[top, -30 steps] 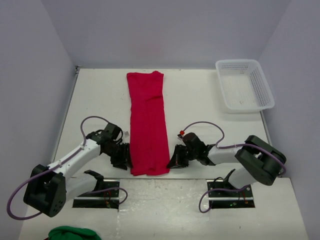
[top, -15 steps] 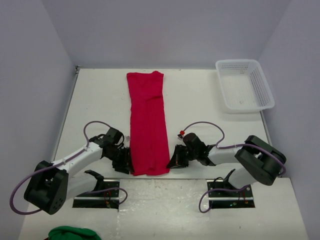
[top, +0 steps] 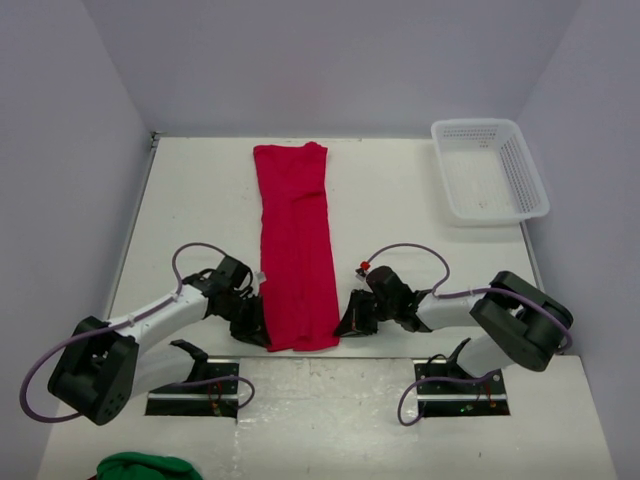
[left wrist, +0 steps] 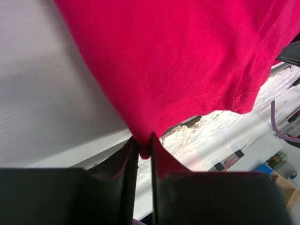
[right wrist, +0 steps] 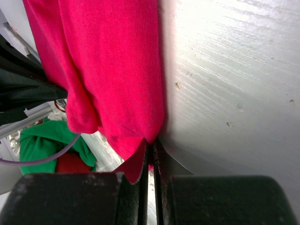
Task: Fold and stack the t-shirts
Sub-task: Grab the bottom of the folded rectangular tshirt with both arms
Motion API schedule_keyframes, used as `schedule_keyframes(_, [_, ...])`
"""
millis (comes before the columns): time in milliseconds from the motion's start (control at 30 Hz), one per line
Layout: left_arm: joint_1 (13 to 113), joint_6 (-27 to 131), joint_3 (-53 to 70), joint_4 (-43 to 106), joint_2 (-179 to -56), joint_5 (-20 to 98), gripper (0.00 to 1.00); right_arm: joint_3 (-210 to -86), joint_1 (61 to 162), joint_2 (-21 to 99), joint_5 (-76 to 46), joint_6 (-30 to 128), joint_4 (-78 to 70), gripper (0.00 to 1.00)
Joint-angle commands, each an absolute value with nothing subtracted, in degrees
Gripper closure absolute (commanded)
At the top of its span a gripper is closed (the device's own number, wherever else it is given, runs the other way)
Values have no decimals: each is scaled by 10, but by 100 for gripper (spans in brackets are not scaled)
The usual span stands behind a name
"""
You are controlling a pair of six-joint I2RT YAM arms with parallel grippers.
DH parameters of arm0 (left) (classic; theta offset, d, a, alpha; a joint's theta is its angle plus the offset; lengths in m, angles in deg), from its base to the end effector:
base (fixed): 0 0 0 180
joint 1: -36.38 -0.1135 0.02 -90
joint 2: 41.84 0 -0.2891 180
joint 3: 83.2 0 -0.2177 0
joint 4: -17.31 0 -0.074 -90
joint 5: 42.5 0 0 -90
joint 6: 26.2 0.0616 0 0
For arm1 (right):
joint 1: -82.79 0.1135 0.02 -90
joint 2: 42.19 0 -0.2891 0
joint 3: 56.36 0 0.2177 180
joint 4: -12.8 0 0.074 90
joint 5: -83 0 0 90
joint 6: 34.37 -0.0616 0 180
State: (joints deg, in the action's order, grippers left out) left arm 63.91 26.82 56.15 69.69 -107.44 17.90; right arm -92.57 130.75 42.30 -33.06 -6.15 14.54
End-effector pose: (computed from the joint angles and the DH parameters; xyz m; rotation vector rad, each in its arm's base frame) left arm 0.0976 -0.0852 0.1605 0.1560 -2.9319 0.8296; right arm 0.1313 0.1860 0.1449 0.0799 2.7900 1.2761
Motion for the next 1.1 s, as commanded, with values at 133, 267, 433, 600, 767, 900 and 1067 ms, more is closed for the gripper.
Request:
schedule_keyframes(133, [646,259,572,690,-1064,168,100,-914,1309,415,-309,-61,142,100])
schedule_keyframes(267, [646,257,572,694,-1059,170,100,-914,1309,410,-306,-60,132,100])
schedule_keyframes(433, [646,246,556,726,-1022,184,100,-922,1309,381,-279,-45,88,100])
schedule_keyframes(600, [646,227,543,758,-976,189,100,-933,1310,330,-250,-26,13,100])
schedule_keyframes(767, [647,217,552,770,-938,188,100,-935,1309,304,-255,-11,-13,100])
schedule_keyframes(900, [646,217,560,766,-940,184,100,-948,1309,317,-263,-5,-21,100])
schedule_keyframes(1067, [647,224,551,779,-940,187,100,-943,1309,304,-269,-11,-29,100])
